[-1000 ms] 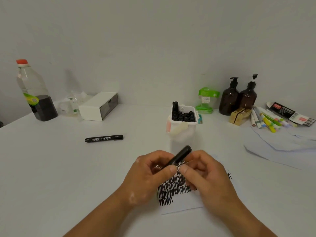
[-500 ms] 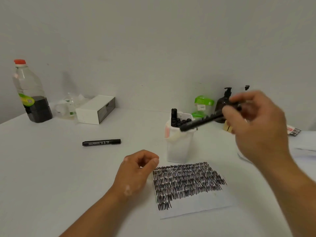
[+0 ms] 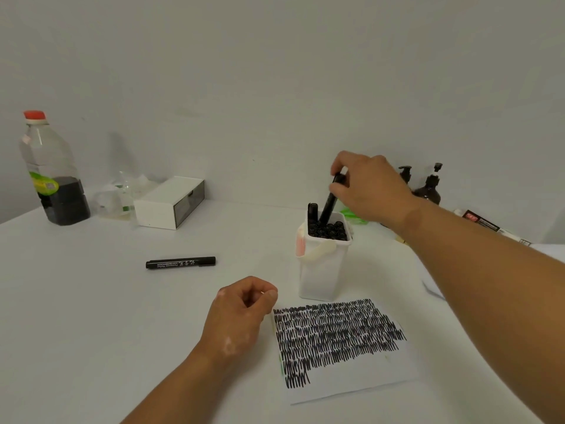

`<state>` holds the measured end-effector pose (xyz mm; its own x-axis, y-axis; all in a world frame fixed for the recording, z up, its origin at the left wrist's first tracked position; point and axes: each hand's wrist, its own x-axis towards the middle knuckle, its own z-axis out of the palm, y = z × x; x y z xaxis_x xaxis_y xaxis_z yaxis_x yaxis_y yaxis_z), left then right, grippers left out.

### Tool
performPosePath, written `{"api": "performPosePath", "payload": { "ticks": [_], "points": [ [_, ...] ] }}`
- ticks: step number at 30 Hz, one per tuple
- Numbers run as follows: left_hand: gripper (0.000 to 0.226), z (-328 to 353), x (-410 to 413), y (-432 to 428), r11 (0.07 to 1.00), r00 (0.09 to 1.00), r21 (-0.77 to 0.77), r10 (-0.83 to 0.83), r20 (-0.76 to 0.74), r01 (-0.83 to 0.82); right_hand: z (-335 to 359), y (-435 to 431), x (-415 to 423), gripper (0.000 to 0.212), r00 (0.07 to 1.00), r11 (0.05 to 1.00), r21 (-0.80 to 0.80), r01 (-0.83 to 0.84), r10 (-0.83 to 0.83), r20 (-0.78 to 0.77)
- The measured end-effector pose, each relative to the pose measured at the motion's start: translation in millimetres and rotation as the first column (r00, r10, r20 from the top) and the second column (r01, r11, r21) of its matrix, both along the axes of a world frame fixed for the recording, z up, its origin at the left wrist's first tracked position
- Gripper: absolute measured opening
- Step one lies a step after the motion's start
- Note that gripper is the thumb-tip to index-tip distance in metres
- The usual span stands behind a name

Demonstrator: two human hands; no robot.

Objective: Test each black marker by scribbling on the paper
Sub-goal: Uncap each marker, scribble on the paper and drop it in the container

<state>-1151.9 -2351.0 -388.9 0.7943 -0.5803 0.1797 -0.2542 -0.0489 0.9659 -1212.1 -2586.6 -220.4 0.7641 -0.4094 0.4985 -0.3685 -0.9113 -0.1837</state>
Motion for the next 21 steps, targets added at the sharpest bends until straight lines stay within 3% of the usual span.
{"api": "performPosePath", "payload": {
  "ticks": [4,9,16,21],
  "points": [
    [0.020,-0.2,0.6,-0.9,1.000,1.000,-0.002,0.001,-0.009,-0.001,-15.5,-4.1,13.4,0.016,0.991,0.998,0.059,-0.002,0.010,-0.133],
    [0.019,-0.9,-0.7,-2.1,1.000,1.000,0.002,0.001,-0.005,-0.001,-14.8,-4.1,21.2,0.024,0.991,0.996,0.085,-0.010,0.021,-0.129],
    [0.019,0.0,-1.0,-1.7,1.000,1.000,0.001,0.007,-0.026,-0.007,-8.4,-2.7,24.0,0.047,0.950,0.999,-0.037,-0.011,-0.001,-0.313],
    [0.019,-0.5,-1.1,-2.4,1.000,1.000,0.007,0.007,-0.026,-0.007,-18.3,-7.8,14.4,0.058,0.944,0.996,0.086,-0.016,0.044,-0.328]
  ]
}}
